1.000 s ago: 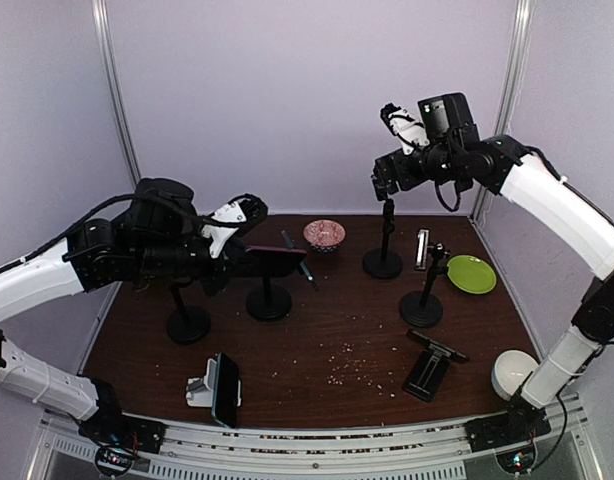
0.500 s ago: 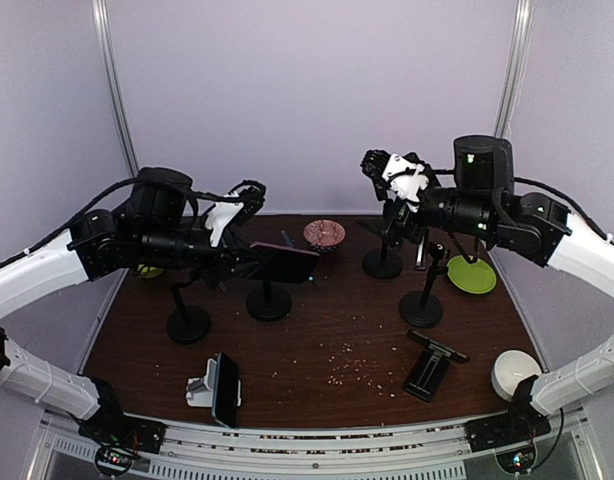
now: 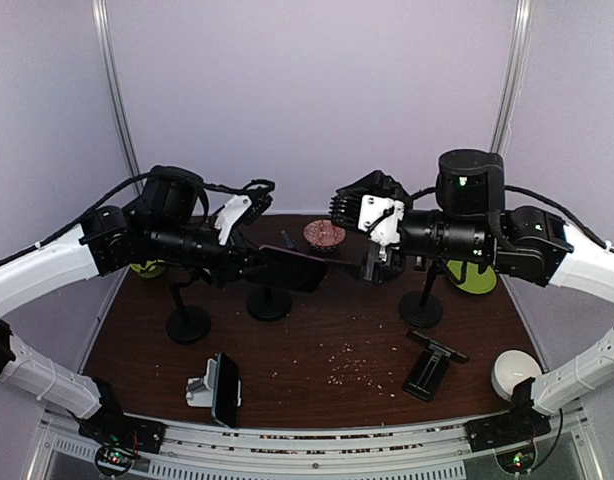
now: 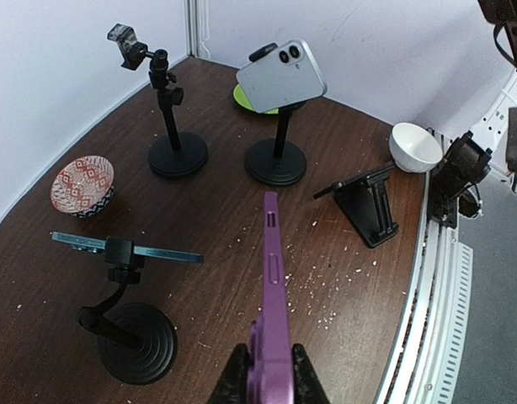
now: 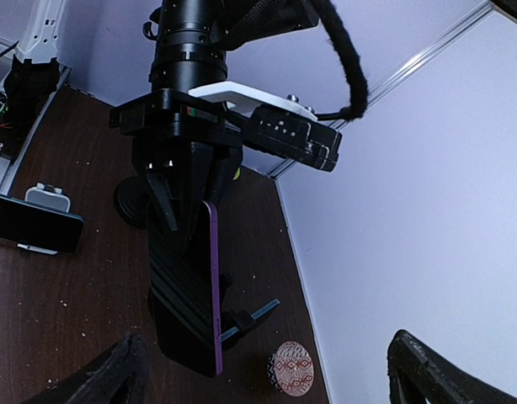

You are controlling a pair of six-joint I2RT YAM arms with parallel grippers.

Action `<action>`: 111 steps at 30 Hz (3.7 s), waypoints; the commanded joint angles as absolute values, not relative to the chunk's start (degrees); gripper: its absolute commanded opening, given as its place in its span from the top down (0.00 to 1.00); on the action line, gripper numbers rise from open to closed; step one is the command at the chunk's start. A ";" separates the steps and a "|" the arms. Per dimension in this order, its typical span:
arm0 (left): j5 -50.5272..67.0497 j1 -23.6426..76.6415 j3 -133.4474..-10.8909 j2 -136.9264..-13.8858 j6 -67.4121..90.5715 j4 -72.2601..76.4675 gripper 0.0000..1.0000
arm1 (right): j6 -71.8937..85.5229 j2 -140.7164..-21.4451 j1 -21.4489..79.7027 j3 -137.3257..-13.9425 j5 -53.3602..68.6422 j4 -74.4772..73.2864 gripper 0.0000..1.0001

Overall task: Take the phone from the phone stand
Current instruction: Pass from the left arm to the right

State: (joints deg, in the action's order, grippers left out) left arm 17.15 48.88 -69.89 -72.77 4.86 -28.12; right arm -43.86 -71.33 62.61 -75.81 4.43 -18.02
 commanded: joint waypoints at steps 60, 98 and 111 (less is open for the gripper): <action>23.42 43.54 -72.33 -71.94 15.78 -19.79 1.00 | -45.54 -79.80 68.74 -76.48 -2.96 -10.47 0.00; 28.28 42.82 -70.75 -66.82 23.20 -14.57 1.00 | -53.94 -92.83 69.34 -79.93 -18.70 3.73 0.00; 28.61 42.81 -70.42 -66.72 22.85 -15.00 1.00 | -55.01 -94.13 69.12 -81.11 -22.01 1.78 0.11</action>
